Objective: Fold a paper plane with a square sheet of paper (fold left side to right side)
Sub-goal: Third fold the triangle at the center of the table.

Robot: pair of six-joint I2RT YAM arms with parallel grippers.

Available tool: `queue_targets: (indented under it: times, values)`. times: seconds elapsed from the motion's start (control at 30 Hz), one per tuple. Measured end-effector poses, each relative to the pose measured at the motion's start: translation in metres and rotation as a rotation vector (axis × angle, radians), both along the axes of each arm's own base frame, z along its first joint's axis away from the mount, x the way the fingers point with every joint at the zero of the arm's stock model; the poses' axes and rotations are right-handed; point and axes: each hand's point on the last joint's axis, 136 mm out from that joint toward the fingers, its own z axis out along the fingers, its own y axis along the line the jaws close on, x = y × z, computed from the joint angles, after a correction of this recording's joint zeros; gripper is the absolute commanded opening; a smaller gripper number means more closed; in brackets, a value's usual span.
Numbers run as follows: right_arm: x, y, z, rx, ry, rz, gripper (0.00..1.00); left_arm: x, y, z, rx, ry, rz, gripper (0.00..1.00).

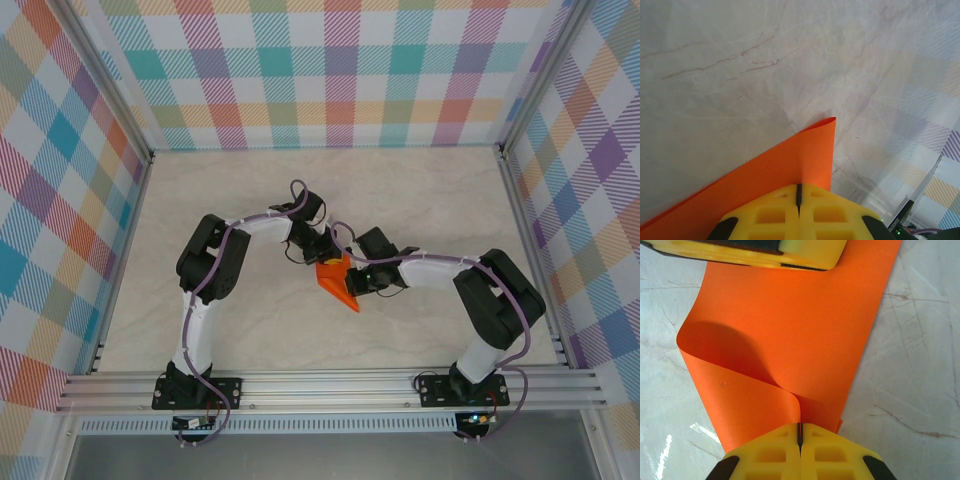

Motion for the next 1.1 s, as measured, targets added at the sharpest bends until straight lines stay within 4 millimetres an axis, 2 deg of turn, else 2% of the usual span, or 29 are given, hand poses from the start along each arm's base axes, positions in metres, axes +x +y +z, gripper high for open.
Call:
queue_targets:
  times: [0.47,0.73,0.83,0.97,1.1]
  values:
    - [0.0,-0.001,-0.002,-0.016,0.009,0.0,0.0,0.0,0.0,0.0,0.0,0.0,0.0,0.06]
    - [0.0,0.001,-0.003,-0.01,0.033,0.009,0.0,0.004,-0.002,0.005,0.033,-0.01,-0.016,0.2]
    - [0.0,0.002,-0.003,-0.006,0.037,0.011,0.0,0.013,-0.002,0.013,0.047,-0.023,-0.019,0.23]
    - [0.0,0.002,-0.003,-0.005,0.037,0.011,0.0,0.033,-0.002,0.039,0.028,-0.062,-0.009,0.25]
    - [-0.001,0.002,-0.003,-0.003,0.039,0.012,0.0,0.055,0.01,0.058,0.0,-0.101,0.019,0.16]
